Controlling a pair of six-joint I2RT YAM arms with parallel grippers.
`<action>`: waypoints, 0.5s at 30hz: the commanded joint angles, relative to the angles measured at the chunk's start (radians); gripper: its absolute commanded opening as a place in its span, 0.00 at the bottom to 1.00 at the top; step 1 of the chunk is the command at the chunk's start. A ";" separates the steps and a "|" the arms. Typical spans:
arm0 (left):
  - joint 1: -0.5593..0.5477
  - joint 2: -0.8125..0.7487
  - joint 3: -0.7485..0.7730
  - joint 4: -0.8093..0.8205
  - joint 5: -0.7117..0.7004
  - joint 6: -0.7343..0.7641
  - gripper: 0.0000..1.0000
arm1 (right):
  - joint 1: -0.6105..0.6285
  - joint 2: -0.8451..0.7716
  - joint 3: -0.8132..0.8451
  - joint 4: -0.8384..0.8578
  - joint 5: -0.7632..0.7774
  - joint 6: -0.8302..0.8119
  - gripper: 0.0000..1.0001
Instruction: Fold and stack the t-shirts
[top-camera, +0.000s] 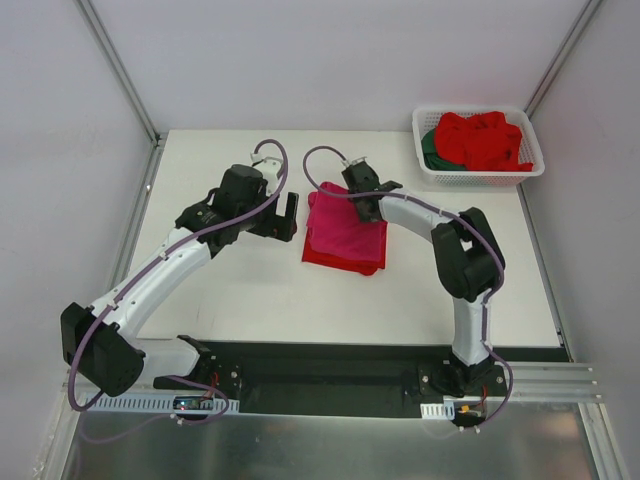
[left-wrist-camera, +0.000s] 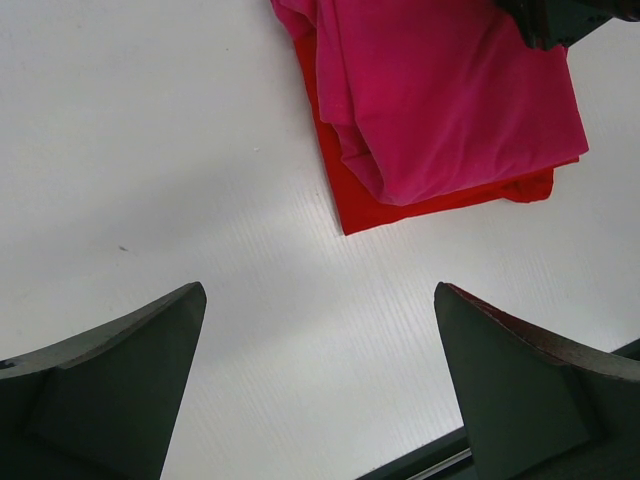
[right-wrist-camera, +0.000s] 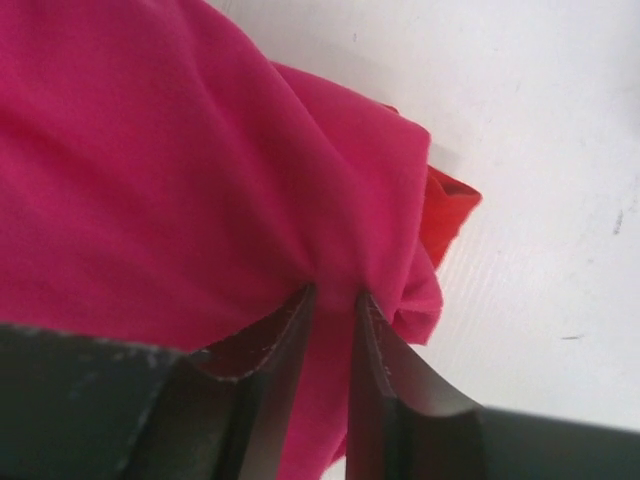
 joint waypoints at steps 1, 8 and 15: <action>-0.015 -0.005 -0.007 -0.006 -0.012 0.008 0.99 | -0.012 0.047 0.075 -0.088 -0.005 -0.017 0.27; -0.019 -0.019 -0.009 -0.006 -0.011 0.002 0.99 | -0.013 0.010 0.049 -0.083 0.045 -0.012 0.45; -0.031 -0.032 -0.012 -0.006 -0.012 0.001 0.99 | 0.039 -0.207 -0.152 0.091 0.214 -0.046 0.60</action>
